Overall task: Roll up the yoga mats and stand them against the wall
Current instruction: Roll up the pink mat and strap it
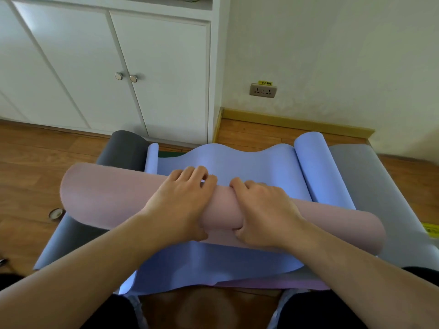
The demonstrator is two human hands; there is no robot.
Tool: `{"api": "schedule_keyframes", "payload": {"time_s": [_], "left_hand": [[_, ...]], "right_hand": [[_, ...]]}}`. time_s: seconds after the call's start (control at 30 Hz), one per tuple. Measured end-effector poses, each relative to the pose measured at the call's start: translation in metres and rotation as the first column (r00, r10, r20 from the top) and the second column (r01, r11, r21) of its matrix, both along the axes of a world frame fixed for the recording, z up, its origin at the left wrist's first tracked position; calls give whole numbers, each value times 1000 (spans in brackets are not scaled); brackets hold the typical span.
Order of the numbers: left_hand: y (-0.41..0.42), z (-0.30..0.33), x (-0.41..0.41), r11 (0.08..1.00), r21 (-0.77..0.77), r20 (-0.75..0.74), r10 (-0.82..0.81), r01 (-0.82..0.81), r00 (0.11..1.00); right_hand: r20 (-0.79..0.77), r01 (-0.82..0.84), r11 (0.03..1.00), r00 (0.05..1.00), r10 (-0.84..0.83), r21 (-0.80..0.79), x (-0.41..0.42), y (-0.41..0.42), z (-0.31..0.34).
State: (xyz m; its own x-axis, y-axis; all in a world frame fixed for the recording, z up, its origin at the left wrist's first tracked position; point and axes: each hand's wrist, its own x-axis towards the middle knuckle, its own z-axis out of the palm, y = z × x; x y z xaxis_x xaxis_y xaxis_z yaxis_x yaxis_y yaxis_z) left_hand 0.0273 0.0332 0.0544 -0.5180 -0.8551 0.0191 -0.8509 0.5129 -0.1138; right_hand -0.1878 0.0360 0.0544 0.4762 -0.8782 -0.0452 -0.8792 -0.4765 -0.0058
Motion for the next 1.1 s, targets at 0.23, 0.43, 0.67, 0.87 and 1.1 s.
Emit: {"api": "schedule_keyframes", "payload": {"time_s": [0.23,0.43,0.67,0.87,1.1], "left_hand": [[-9,1,0,1000,-12,-122,26,-27,992],[-3,8,2,999,31,-126,18,-15,992],[-6,-3,-4,999,-44,-70,23,-26,997],[-6,14,3,993,108,-192,65,-45,979],[-3,-1,-5,999,-26,-30,44,-45,999]], "right_hand": [[-53,3,999,999,-5,-39,-1,3,-1],[-39,3,999,999,-4,-35,1,2,2],[33,51,998,998,-52,33,2,1,6],[-63,-8,998,998,5,-59,2,5,1],[13,19,999,1000,-18,-35,1,0,5]]}}
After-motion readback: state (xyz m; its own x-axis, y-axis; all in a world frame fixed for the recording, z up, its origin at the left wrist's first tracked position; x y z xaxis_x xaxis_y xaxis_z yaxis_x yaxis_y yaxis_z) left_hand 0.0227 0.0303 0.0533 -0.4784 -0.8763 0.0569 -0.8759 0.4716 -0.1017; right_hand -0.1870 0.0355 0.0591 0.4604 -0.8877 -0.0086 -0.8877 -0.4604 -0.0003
